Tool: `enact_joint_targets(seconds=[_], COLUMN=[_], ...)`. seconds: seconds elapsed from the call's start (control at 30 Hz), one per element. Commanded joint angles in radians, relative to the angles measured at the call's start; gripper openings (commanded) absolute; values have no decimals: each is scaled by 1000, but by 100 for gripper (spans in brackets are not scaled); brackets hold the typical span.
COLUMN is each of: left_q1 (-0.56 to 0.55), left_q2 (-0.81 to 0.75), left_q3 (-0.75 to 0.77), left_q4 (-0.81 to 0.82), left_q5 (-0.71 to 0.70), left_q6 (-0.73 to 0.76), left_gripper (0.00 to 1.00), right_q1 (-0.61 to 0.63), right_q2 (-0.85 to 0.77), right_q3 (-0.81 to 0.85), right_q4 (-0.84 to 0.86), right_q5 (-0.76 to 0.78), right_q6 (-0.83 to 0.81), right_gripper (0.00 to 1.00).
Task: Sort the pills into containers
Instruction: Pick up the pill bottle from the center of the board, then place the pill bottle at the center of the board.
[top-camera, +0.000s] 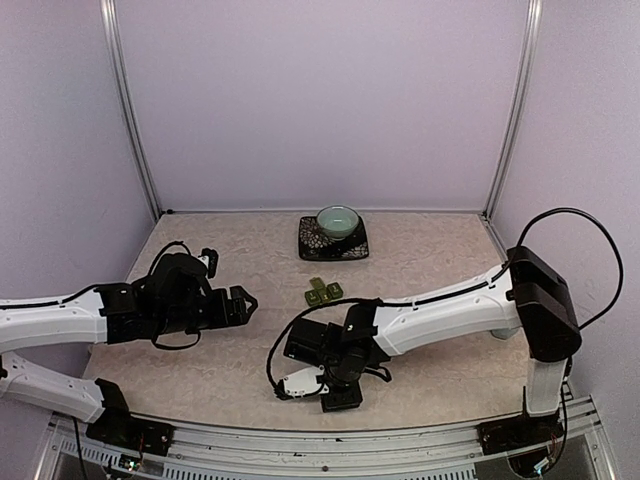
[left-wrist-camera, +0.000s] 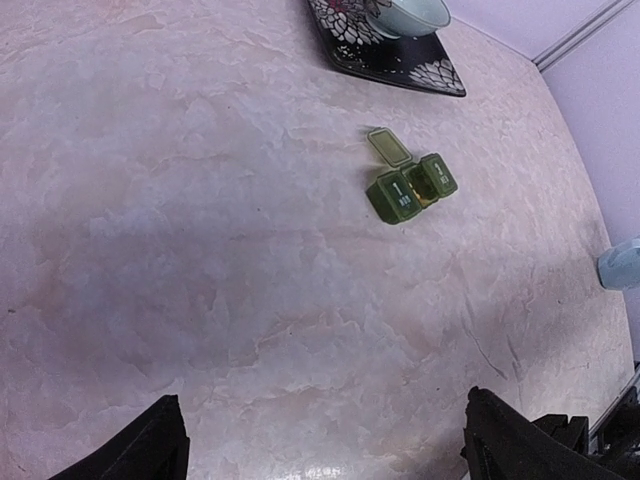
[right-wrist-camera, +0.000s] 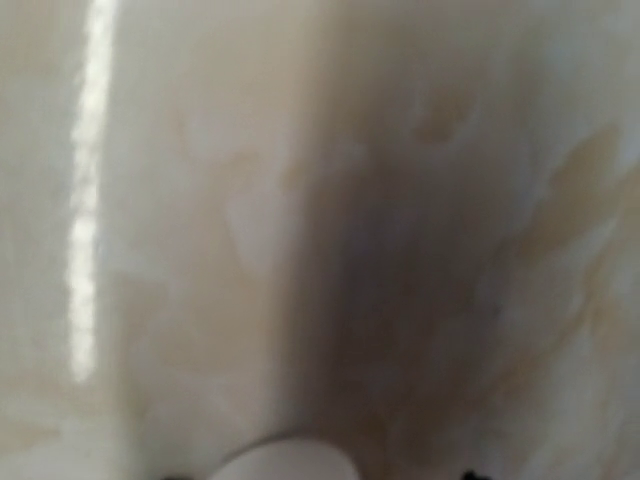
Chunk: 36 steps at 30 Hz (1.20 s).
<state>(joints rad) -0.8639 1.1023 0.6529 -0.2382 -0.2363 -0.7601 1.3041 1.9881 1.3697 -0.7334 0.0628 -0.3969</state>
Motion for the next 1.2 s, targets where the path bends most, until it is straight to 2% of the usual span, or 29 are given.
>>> enact_joint_targets(seconds=[0.0,0.2,0.4,0.53,0.6,0.77,1.0,1.17], left_q1=[8,12,14,14,14,15,24,70], left_q2=[-17,-31,-26,-26,-27,-20,14,129], left_q3=[-21,-25,-26,-23,-21,-11,23,98], left_q4=[15,12,16,17,16,13,26,84], left_q5=[12,14,21,21,22,20,24,57], left_q6=[-9,-7,-6,-5,-6,1,23,88], left_gripper=[93,93,93,93,93,93,94,99], right_q1=[21,27,29,27,19,-58,-223,-350], right_q2=[38,45,32,-19,-63,-224,-509,-612], right_q3=[45,53,56,18,-18,-157,-478,-694], right_q4=[-8,-24,-17,56,114,345,813,1159], right_q5=[42,34,44,68,81,102,159,215], right_q6=[-21,-30,-29,-22,-10,58,226,353], right_gripper=[57,44,20,12,11,11,11,9])
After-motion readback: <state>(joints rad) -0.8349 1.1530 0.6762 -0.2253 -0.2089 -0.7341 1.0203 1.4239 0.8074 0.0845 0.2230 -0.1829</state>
